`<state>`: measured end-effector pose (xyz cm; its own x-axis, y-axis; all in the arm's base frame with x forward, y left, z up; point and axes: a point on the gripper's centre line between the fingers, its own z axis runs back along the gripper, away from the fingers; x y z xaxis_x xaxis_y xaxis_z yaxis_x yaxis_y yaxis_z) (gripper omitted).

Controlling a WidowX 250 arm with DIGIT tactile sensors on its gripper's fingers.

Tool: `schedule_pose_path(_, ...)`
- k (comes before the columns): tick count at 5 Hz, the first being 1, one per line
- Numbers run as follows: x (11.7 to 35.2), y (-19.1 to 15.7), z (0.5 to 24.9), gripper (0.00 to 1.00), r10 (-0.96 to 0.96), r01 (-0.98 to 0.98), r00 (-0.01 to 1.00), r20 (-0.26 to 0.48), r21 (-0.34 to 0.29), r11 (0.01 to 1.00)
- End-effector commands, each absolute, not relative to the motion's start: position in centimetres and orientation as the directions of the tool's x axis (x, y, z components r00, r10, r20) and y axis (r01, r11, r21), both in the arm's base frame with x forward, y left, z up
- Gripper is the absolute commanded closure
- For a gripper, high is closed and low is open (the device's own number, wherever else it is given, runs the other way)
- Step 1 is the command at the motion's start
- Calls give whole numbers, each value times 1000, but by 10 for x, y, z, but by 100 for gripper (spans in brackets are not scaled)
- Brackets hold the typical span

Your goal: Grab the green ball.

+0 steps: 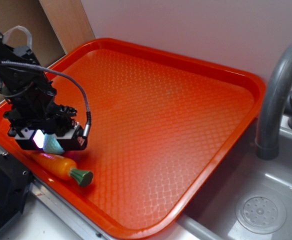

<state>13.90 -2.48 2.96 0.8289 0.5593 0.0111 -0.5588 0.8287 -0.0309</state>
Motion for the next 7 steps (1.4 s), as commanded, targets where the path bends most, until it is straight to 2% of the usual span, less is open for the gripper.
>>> schedule_pose_path(1,152,-23,41,100,500,-499,864,60,-28,866)
schedule_pose_path(2,169,-11,88,100,318,-325,931,176,11,946)
schedule_pose_path(3,189,11,139,100,247,-235,940,234,-78,969)
schedule_pose_path(4,216,27,191,100,131,-117,945,299,-66,991)
schedule_pose_path(5,234,46,238,100,118,-105,969,218,-71,992)
schedule_pose_path(6,237,54,254,100,143,-125,966,214,-94,988)
schedule_pose_path(7,232,50,245,100,123,-116,971,205,-46,992)
